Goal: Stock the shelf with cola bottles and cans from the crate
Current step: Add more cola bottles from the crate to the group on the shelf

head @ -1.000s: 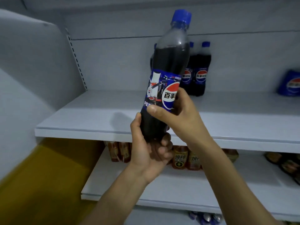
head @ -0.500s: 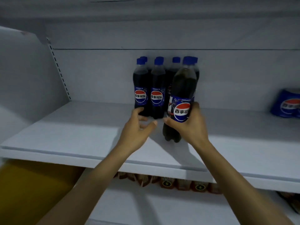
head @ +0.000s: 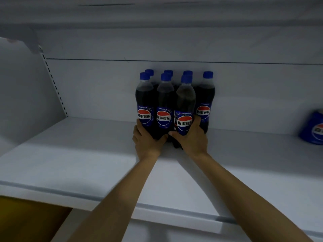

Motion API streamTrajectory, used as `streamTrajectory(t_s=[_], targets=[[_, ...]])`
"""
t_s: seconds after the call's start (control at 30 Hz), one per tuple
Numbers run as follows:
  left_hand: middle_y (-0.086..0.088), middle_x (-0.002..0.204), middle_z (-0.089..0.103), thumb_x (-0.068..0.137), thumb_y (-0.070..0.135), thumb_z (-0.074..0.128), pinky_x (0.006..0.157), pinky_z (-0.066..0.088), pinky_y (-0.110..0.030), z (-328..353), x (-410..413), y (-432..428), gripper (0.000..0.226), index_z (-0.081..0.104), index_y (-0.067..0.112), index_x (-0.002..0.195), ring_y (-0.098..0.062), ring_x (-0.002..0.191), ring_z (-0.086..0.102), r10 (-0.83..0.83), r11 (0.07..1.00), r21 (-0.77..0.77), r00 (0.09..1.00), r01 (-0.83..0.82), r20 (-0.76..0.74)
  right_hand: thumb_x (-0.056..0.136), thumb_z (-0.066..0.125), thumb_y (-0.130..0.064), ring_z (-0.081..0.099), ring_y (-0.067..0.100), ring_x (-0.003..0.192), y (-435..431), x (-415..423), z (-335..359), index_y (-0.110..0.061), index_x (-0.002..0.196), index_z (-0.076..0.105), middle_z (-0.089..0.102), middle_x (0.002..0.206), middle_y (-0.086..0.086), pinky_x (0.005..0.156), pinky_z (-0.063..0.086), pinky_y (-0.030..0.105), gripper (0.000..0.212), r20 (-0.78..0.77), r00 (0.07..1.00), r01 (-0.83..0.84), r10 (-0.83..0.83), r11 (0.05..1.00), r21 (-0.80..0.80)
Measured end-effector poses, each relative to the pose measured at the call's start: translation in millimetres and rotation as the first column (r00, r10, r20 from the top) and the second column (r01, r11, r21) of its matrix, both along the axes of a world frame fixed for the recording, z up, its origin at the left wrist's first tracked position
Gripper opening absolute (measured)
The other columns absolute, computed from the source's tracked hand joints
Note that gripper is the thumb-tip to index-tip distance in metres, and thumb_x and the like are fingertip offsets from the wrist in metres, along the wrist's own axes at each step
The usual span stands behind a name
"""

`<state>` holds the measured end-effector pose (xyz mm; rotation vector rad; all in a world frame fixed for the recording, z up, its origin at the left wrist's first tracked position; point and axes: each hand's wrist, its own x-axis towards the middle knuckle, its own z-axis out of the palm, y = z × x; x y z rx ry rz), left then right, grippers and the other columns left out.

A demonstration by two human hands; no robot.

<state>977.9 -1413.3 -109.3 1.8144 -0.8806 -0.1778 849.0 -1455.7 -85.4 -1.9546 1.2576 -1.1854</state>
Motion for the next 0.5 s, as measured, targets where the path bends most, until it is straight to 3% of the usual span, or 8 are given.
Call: streamTrajectory(t_s=[0.17,0.5], targets=[[-0.011,0.153,0.023,0.069,0.041,0.081,0.106,0.034,-0.047,-5.5,0.3,-3.0,0.112,0.009,0.015,0.151,-0.033,0.139,0.023,0.042,0.999,-0.001,0.997,-0.042,0.065,0.071,0.081,-0.02,0.045,0.022,0.13,-5.4,-13.2,-13.0,-0.019,0.146,0.022,0.045,0.144,0.001,0.099,0.04,0.033,0.095,-0.059,0.991,-0.119,0.122,0.992,0.05],[-0.008,0.155,0.019,0.07,0.04,0.08,0.102,0.038,-0.049,-3.8,0.6,-0.3,0.114,0.005,0.017,0.151,-0.031,0.139,0.021,0.019,0.998,0.053,0.998,-0.023,0.065,0.069,0.084,-0.023,0.046,0.025,0.131,-25.7,-5.6,-16.8,-0.017,0.141,0.028,0.047,0.143,0.003,0.103,0.043,0.045,0.091,-0.045,0.997,-0.068,0.068,0.998,0.004]])
